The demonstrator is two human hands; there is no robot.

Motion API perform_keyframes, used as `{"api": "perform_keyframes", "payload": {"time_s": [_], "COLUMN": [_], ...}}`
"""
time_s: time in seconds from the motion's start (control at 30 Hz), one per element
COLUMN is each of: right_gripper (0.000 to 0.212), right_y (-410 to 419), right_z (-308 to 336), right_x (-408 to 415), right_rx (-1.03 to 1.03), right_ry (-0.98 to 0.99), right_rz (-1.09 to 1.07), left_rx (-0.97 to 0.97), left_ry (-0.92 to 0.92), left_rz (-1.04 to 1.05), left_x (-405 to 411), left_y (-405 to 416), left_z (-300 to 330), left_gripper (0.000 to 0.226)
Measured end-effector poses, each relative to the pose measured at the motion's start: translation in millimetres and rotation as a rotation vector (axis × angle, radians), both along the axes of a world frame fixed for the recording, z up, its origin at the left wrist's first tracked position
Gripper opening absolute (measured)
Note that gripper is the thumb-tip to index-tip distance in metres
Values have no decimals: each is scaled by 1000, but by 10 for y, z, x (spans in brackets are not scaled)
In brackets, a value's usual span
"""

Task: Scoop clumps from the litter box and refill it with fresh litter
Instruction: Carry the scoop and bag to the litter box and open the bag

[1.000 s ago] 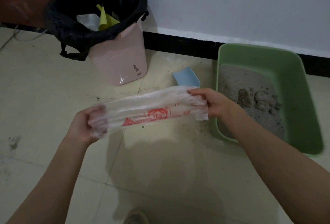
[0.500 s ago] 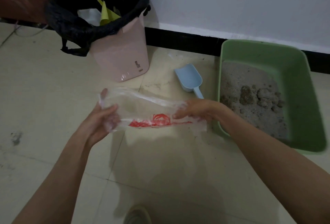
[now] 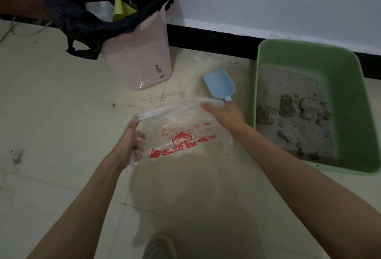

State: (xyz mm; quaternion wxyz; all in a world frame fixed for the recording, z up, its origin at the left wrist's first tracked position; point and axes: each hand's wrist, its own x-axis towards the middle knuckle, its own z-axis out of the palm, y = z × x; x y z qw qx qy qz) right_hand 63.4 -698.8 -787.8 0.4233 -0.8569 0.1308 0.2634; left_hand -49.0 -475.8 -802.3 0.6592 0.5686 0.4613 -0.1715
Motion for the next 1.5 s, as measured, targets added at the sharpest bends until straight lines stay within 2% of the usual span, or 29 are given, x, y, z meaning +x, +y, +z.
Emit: {"api": "perform_keyframes", "payload": {"time_s": [0.07, 0.13, 0.2, 0.23, 0.27, 0.3, 0.33, 0.37, 0.4, 0.43, 0.47, 0.53, 0.67, 0.77, 0.83, 0.9, 0.97, 1.1, 1.17, 1.23, 1.3, 1.33, 1.43, 1.5], "right_gripper": [75, 55, 33, 28, 28, 30, 32, 34, 36, 38, 39, 38, 29, 33, 46, 77, 98, 110, 103, 79, 46, 36, 27, 32], "right_y": [46, 92, 147, 173, 188, 195, 198, 194, 183, 173, 171, 166, 107, 40, -13, -61, -86, -68, -32, -11, 6, 17, 5, -35], "right_z": [17, 58, 11, -44, -112, -165, -204, -243, -301, -343, -376, -402, -391, -456, -506, -538, -540, -555, -512, -429, -324, -291, -307, -370], "right_x": [-35, -105, -199, -248, -288, -318, -341, -356, -349, -338, -334, -321, -280, -276, -269, -233, -184, -112, -106, -96, -75, -49, 106, 226], "right_rx": [-171, -431, -526, -502, -467, -458, -476, -501, -518, -542, -570, -621, -632, -708, -777, -819, -834, -821, -758, -608, -431, -381, -438, -519], "right_ry": [-161, -454, -747, -822, -856, -804, -720, -641, -580, -542, -521, -518, -628, -541, -433, -325, -288, -291, -344, -442, -586, -653, -709, -579], "right_rz": [127, 287, 524, 645, 741, 832, 888, 922, 936, 937, 943, 972, 1006, 1009, 992, 1036, 1084, 1155, 1188, 1164, 989, 853, 488, 349], "left_rx": [16, 78, 293, 480, 713, 992, 1260, 1446, 1530, 1522, 1479, 1404, 1346, 1309, 1369, 1455, 1488, 1398, 1400, 1430, 1467, 1488, 1525, 1388], "left_ry": [55, 66, 47, 36, -5, -115, -282, -483, -677, -824, -897, -885, -670, -533, -385, -194, -57, 197, 256, 225, 34, -97, -427, -477], "left_rz": [-5, 0, -69, -146, -234, -313, -402, -516, -692, -920, -1127, -1323, -1257, -1178, -1195, -1336, -1448, -1523, -1482, -1400, -1299, -1256, -1171, -1220], "left_x": [26, 62, 58, 32, -8, -50, -87, -120, -155, -191, -214, -168, 146, 297, 365, 427, 445, 413, 395, 357, 284, 252, 200, 186], "left_y": [-19, -42, -65, -102, -130, -170, -221, -291, -358, -426, -480, -520, -408, -400, -392, -334, -281, -226, -206, -206, -213, -226, -296, -374], "left_z": [-49, -90, -156, -157, -158, -119, -67, -26, -52, -99, -169, -314, -448, -408, -399, -422, -453, -413, -342, -266, -251, -260, -394, -491], "left_gripper": [54, 47, 56, 66, 72, 69, 58, 43, 33, 28, 26, 31, 34, 54, 68, 96, 120, 127, 126, 121, 106, 95, 65, 61]}}
